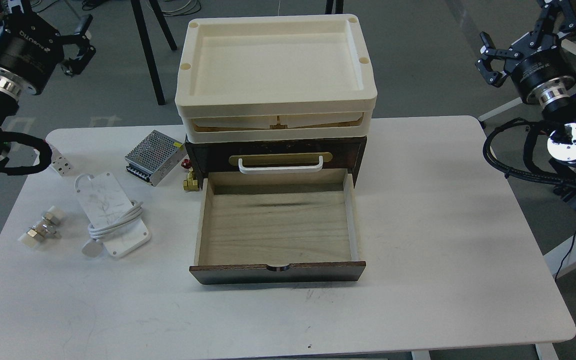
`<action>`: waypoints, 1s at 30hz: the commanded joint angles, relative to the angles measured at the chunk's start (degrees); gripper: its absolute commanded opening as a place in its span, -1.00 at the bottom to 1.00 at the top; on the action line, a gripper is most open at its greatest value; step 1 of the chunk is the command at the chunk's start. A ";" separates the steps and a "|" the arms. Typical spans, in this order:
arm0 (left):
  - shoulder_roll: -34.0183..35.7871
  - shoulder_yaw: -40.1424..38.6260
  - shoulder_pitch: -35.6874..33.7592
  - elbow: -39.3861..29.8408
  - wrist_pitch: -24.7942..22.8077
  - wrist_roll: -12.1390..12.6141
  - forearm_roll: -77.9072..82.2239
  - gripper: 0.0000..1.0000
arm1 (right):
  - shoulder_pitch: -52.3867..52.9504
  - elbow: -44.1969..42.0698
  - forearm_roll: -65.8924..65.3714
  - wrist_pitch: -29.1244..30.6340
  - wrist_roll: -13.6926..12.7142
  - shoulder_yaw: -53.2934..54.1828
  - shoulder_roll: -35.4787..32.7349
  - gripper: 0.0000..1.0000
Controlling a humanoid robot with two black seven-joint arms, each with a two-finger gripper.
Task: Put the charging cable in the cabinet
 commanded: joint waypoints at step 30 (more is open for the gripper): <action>31.09 -14.42 9.41 -46.57 0.01 -7.34 27.09 0.95 | -5.98 0.46 0.18 0.00 0.49 7.37 -4.74 1.00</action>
